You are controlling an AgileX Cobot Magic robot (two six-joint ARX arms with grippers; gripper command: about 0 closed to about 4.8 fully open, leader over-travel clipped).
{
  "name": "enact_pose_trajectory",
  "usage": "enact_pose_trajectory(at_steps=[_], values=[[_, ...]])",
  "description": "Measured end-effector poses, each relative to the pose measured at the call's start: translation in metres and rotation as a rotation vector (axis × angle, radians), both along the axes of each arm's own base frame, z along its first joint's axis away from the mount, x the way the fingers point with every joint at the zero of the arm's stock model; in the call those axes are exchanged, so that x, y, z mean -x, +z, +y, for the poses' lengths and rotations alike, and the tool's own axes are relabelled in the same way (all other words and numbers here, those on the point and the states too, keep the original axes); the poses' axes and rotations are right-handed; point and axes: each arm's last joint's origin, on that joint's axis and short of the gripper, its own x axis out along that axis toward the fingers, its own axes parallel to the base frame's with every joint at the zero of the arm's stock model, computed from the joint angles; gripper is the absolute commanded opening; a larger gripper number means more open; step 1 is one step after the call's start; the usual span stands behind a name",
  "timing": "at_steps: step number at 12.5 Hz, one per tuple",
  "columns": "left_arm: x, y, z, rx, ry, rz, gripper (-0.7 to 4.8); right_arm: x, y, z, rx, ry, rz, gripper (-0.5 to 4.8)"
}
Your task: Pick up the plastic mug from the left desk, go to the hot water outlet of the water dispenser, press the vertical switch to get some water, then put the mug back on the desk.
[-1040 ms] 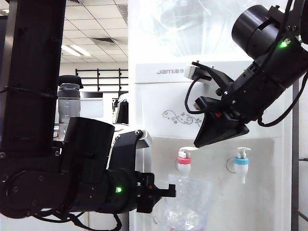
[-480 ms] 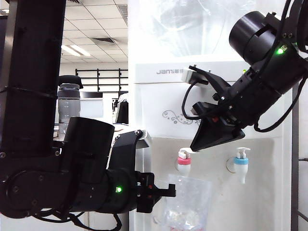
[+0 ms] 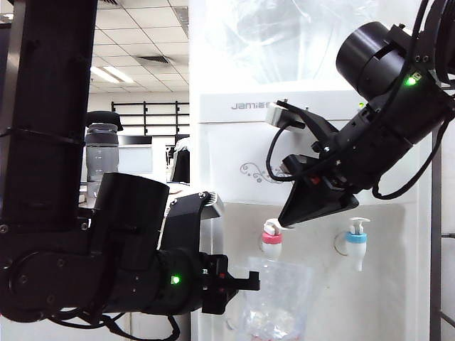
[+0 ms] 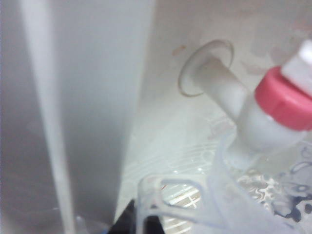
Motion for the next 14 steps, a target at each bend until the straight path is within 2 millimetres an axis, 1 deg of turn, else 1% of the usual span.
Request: enact_pose_trajectory(at_steps=[14], values=[[-0.0001, 0.0001, 0.0000, 0.000, 0.001, 0.000, -0.05, -0.0021, -0.0061, 0.0014, 0.008, 0.003, 0.003, -0.05]])
